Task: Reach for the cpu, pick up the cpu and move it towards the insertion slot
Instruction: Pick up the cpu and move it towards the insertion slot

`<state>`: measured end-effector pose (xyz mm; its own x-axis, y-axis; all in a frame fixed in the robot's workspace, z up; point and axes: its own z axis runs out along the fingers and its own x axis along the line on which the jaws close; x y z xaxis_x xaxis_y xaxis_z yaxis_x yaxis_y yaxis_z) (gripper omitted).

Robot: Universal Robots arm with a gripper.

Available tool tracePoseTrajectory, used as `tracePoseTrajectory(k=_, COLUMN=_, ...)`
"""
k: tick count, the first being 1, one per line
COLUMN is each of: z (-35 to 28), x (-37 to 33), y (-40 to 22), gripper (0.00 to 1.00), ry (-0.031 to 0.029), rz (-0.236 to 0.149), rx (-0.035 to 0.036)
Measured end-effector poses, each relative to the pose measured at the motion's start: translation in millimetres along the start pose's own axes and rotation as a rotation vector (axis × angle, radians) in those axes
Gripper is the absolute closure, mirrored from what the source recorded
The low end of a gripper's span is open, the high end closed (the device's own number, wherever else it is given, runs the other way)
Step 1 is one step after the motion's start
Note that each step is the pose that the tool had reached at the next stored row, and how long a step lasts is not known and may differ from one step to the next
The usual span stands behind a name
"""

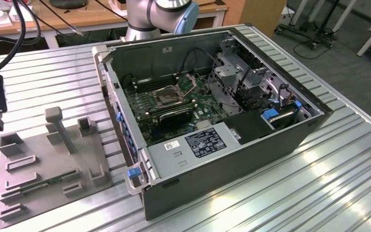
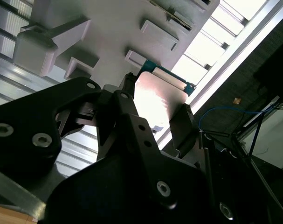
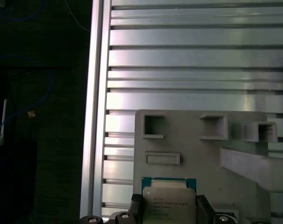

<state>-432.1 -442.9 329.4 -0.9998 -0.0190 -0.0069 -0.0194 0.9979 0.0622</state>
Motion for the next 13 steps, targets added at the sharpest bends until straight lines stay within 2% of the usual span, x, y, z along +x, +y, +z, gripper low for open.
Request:
tracePoseTrajectory(k=6, z=-6.3, x=0.0, y=0.4, gripper=0.46, ry=0.0000, rz=0.000, rx=0.0000)
tracePoseTrajectory(k=13, z=-17.4, x=-0.1, y=1.1, gripper=0.46, ry=0.0000, rz=0.000, rx=0.0000)
